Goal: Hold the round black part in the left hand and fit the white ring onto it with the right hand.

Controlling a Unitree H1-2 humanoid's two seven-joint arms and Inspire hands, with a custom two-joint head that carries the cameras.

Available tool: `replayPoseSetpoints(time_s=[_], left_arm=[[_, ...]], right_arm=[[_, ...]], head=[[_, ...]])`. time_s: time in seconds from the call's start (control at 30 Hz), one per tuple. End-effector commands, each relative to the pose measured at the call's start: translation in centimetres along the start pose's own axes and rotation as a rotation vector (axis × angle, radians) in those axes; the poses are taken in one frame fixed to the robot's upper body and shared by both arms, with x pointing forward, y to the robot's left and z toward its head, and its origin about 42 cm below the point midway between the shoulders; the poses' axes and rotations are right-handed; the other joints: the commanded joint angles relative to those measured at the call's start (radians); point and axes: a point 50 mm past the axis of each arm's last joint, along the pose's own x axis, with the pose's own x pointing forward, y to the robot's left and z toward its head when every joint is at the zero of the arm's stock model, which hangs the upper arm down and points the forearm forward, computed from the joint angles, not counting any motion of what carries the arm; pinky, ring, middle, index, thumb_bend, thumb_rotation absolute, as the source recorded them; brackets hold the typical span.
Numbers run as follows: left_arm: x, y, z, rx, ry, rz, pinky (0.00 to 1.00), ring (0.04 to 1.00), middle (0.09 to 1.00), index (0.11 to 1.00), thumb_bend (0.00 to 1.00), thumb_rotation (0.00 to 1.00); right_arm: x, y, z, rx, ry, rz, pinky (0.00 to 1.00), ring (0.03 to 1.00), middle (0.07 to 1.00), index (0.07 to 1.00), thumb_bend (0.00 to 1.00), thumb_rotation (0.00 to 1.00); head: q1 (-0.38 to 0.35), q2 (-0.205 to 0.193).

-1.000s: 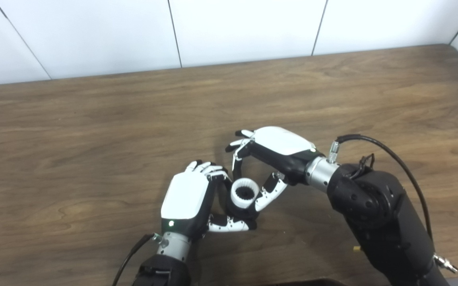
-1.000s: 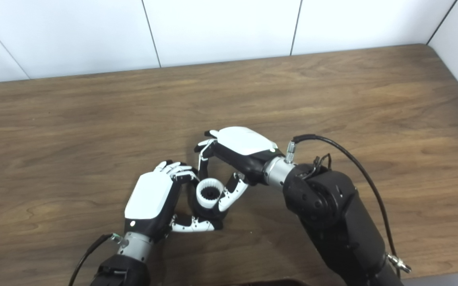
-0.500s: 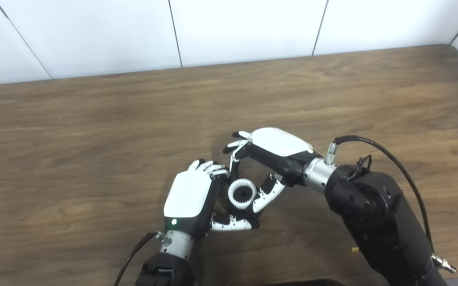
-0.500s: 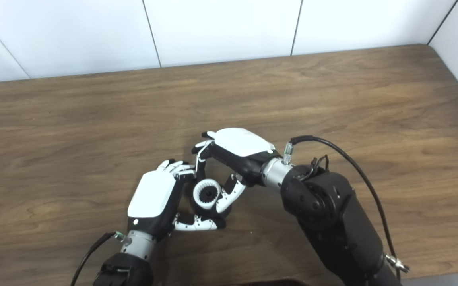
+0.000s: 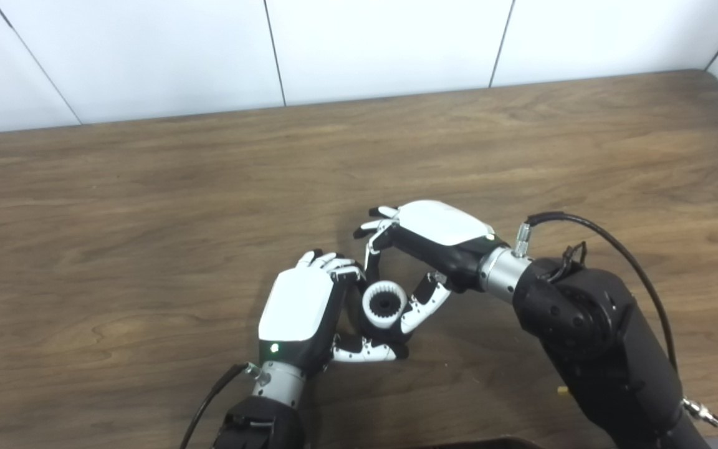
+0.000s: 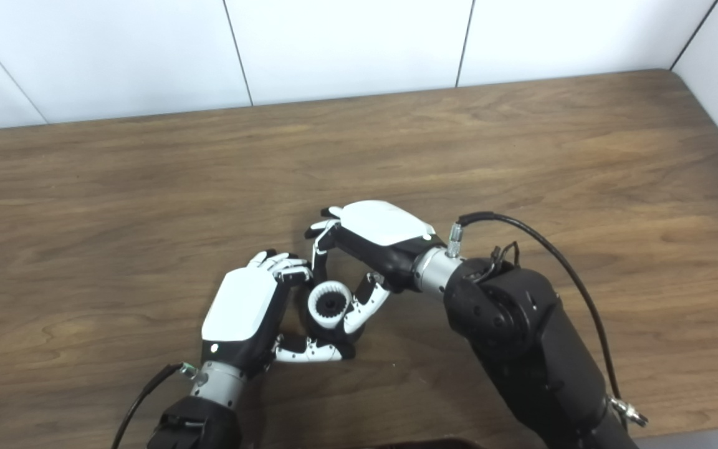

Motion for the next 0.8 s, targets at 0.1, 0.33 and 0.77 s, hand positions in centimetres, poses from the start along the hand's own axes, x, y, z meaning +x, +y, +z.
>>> replayPoseSetpoints(time_s=[0.1, 0.33, 0.77], left_arm=[[0.47, 0.49, 0.82, 0.001, -0.033, 0.038, 0.93, 0.847, 0.758, 0.484, 0.52, 0.05], [0.47, 0.54, 0.89, 0.003, -0.032, 0.033, 0.93, 0.848, 0.762, 0.484, 0.52, 0.05], [0.53, 0.51, 0.83, 0.005, -0.034, 0.035, 0.93, 0.848, 0.758, 0.484, 0.52, 0.05]], right_arm=[[-0.03, -1.44, 0.13, -0.045, -0.01, -0.05, 0.98, 0.983, 0.892, 0.63, 0.86, 0.25], [-0.12, -1.54, -0.14, -0.045, -0.008, -0.049, 0.97, 0.984, 0.892, 0.648, 0.85, 0.26], [-0.57, -1.98, 0.17, -0.057, 0.001, -0.047, 1.0, 1.0, 0.962, 0.805, 0.95, 0.34]], head=[[-0.001, 0.001], [0.001, 0.001], [-0.002, 0.0]])
